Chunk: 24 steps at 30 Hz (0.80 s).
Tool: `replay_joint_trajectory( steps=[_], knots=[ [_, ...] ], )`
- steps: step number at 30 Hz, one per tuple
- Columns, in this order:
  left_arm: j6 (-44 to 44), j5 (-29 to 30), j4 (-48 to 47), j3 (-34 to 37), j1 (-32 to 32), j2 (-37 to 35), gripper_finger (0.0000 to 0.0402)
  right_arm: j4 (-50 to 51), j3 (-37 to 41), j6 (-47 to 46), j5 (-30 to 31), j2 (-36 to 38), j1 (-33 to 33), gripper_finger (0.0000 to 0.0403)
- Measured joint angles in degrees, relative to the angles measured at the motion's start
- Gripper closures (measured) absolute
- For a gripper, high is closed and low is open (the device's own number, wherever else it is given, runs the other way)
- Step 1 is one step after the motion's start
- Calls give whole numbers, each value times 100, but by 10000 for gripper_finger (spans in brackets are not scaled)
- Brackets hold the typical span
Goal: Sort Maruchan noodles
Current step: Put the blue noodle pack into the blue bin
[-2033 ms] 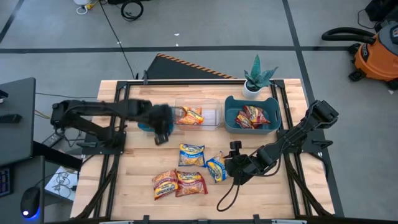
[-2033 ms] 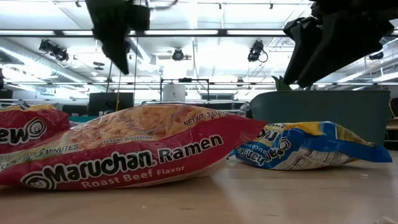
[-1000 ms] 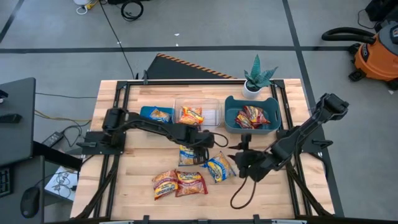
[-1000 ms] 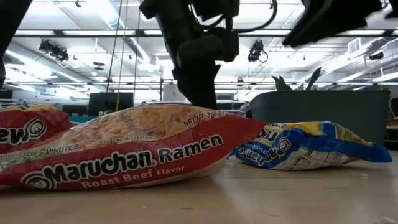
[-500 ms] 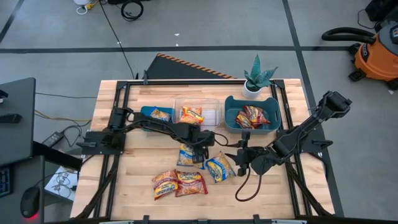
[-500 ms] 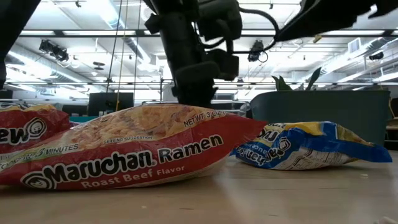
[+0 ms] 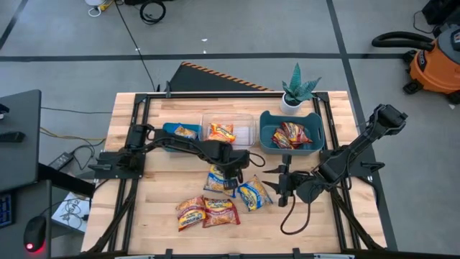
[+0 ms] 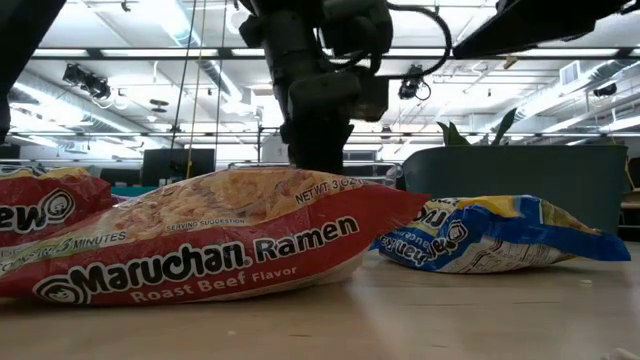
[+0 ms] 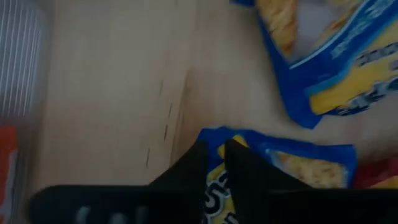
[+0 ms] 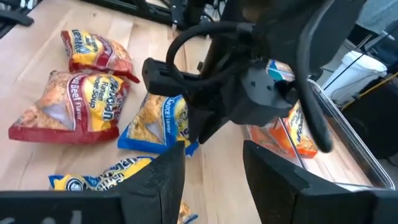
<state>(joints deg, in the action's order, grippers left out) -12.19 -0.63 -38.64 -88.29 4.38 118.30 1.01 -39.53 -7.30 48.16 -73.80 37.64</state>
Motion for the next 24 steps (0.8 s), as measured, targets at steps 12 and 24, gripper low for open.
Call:
replay_joint_trajectory(
  steps=[12, 24],
  knots=[
    [11, -168, -540, -558, 99, -17, 306, -195, 0, 160, -158, -7, 3, 235],
    [-371, 145, -24, -21, 116, -11, 202, -288, 0, 240, -192, -11, 3, 235]
  ],
)
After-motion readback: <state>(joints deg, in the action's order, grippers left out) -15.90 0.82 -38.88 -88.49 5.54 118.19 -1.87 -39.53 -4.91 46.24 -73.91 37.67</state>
